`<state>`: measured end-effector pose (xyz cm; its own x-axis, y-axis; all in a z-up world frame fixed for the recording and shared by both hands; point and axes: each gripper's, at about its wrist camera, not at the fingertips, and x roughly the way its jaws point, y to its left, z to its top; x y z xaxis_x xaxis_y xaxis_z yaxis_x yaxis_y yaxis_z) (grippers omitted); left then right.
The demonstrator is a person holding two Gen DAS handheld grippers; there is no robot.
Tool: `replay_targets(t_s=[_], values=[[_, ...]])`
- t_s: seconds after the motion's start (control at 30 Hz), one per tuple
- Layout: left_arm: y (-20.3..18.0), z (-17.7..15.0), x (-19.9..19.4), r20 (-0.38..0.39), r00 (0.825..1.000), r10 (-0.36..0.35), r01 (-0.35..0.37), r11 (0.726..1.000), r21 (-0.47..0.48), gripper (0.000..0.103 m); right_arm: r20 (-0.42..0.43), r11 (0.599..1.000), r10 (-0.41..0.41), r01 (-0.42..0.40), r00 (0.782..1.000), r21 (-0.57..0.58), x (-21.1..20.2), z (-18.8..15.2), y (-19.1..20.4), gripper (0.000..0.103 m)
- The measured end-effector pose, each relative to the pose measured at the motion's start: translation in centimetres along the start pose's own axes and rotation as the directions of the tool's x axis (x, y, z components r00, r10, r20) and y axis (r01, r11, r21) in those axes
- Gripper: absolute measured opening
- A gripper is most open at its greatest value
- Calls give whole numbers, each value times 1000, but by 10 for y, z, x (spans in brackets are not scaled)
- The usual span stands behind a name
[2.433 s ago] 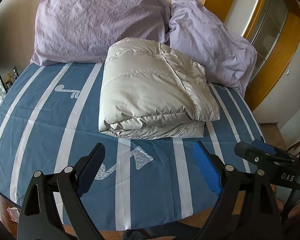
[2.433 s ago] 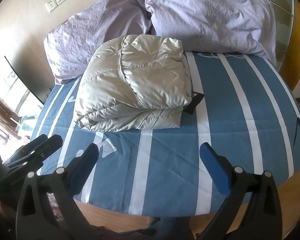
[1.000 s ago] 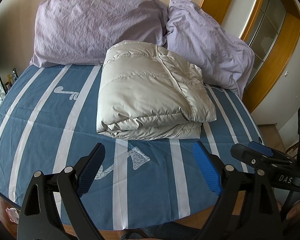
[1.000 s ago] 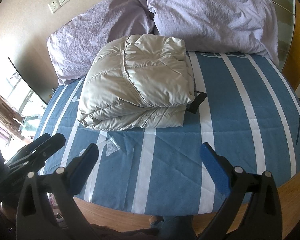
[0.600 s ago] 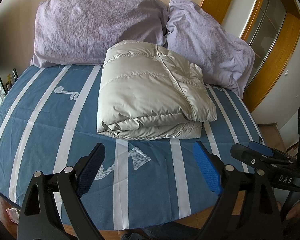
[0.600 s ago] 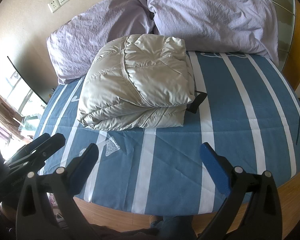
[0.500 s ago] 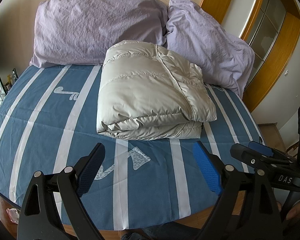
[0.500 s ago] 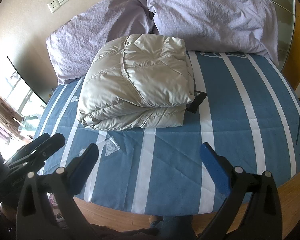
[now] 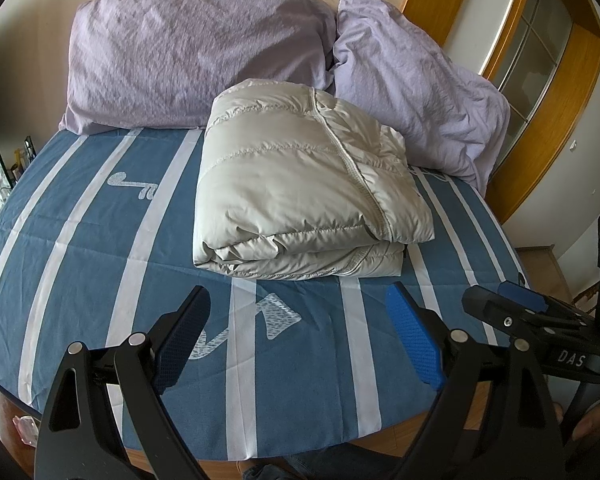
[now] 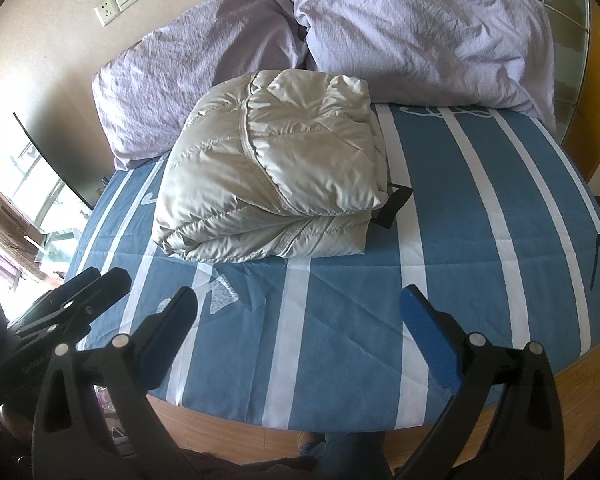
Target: Fold large clothes
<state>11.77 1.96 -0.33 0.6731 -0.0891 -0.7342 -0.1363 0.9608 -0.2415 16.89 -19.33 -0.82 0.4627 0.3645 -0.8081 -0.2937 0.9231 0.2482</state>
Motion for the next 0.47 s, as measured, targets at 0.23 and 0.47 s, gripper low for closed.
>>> replay_targets(t_s=[0.23,0.47], values=[[0,0,1,0,1000,0,0,1000,1,90,0,1000,1,-1,1000,-2,0,0,-1,101],[0,0,1,0,1000,2,-2,1000,0,90,-1,1000,1,-1,1000,-1,0,0,-1,101]])
